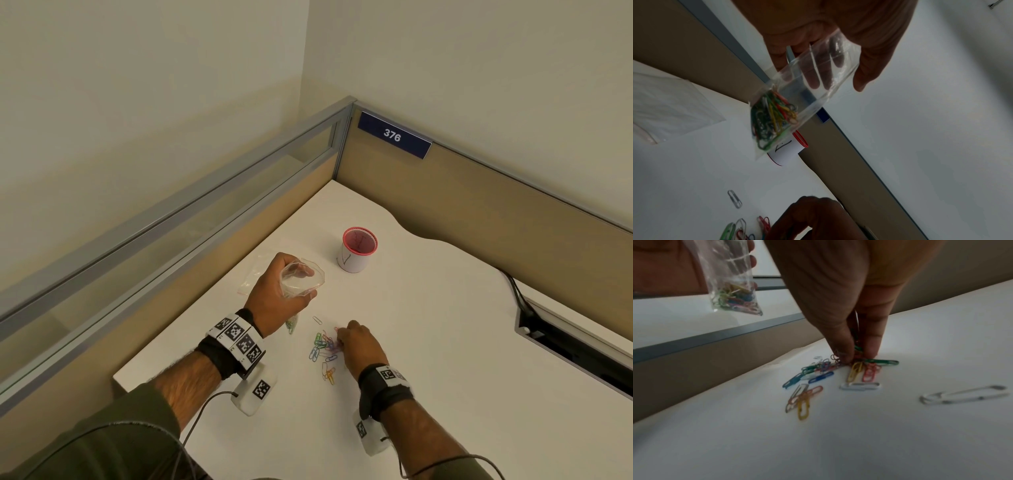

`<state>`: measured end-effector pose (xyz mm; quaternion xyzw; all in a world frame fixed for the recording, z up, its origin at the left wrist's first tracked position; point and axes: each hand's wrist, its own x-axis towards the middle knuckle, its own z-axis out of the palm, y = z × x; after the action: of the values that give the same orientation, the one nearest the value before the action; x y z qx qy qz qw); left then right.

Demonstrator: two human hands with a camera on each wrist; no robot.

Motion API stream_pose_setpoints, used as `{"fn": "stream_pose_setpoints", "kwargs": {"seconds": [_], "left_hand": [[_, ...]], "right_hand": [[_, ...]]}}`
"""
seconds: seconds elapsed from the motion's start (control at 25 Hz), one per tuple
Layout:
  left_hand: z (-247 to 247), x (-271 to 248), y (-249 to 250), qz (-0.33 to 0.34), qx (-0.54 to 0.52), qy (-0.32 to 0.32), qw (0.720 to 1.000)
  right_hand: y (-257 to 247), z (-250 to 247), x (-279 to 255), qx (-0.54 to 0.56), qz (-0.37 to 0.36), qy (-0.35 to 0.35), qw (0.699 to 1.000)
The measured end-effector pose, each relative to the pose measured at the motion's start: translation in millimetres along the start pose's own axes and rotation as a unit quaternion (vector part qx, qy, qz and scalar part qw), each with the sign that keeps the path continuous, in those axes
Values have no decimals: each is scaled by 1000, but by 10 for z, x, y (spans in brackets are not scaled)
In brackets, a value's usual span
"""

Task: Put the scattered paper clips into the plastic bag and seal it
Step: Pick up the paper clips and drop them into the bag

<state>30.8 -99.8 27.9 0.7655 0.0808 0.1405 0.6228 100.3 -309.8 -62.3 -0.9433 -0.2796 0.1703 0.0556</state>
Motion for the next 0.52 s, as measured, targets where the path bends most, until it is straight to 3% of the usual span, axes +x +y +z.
{"fn": "stream_pose_setpoints", "kwargs": {"seconds": [0.16,0.28,0.52], "left_hand": [[-8,9,-26,-6,1,0,1000],[22,20,-33,-9,4,-3,1000],[118,49,-47,-8,-1,-14,1000]], "right_hand": [[101,-188,72,103,83,31,991],[173,-414,-4,211,115,83,967],[-48,-1194,-266,423,75,170,887]]}}
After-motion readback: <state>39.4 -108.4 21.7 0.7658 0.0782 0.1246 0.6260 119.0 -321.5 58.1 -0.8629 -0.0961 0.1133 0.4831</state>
